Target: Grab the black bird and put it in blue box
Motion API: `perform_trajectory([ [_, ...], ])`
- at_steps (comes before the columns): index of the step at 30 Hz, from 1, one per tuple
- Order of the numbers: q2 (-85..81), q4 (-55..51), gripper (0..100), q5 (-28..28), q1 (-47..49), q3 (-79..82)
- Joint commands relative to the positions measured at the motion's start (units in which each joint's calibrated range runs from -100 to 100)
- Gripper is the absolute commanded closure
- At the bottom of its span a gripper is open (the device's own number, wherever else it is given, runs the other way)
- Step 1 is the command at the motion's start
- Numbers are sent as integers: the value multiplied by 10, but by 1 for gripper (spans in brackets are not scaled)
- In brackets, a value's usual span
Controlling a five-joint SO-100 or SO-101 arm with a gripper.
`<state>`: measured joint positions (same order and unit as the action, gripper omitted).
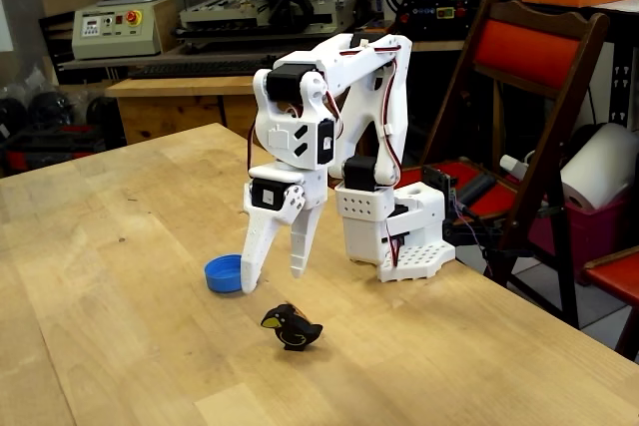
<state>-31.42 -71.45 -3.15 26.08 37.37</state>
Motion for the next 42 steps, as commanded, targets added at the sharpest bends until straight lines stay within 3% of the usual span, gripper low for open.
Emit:
perform_trajectory([
  [1,-66,-2,65,-3,-1,-3],
  [6,-132,-2,65,-3,1,11],
  [17,-199,6,65,-3,-1,217],
  [27,-197,11,65,-3,5,220],
  [42,-195,122,65,-2,5,229],
])
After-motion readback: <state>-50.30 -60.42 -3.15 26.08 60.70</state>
